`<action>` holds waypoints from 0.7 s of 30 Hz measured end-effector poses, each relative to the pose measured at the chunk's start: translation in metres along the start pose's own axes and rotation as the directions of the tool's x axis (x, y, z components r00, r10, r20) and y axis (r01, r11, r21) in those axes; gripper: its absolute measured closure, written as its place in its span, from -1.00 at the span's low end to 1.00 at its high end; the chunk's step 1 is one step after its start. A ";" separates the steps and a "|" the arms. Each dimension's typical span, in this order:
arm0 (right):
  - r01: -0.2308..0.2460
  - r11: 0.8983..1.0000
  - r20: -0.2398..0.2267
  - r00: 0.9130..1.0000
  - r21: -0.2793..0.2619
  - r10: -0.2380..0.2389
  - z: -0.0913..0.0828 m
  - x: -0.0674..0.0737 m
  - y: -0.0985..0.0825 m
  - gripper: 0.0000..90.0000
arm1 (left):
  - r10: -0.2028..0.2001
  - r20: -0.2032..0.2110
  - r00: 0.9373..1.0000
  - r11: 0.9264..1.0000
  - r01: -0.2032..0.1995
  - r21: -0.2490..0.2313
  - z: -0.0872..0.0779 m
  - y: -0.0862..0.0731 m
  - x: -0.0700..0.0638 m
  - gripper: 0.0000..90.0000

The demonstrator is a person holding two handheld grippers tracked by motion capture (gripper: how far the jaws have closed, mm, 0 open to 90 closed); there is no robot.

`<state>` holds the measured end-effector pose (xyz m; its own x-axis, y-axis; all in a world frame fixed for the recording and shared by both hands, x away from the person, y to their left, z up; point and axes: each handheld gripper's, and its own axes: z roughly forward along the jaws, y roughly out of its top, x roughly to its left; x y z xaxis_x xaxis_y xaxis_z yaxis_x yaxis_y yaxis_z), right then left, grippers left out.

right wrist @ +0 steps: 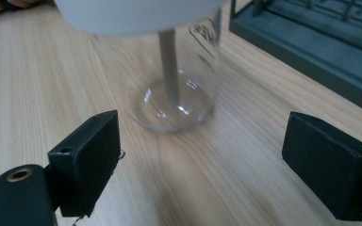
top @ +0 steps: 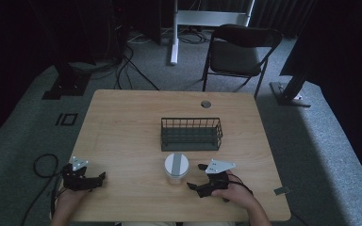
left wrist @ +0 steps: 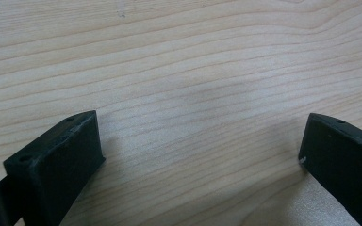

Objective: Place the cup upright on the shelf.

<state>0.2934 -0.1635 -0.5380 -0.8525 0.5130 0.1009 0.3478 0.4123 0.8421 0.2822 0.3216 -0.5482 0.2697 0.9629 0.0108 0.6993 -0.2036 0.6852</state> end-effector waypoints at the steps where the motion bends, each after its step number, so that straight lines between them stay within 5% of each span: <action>1: -0.001 1.000 -0.002 1.000 -0.005 0.001 0.001 0.001 0.001 -0.74 | 0.000 0.000 1.000 1.000 0.000 0.000 0.000 0.000 0.000 -1.00; 21: -0.003 0.994 -0.040 0.999 -0.107 -0.001 0.026 0.020 0.018 -0.74 | 0.000 0.000 1.000 1.000 0.000 0.000 0.000 0.000 0.000 -1.00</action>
<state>0.2929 -0.1258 -0.5347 -0.8678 0.4819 0.1210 0.3065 0.3274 0.8938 0.2822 0.3216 -0.5482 0.2696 0.9629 0.0108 0.6992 -0.2034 0.6853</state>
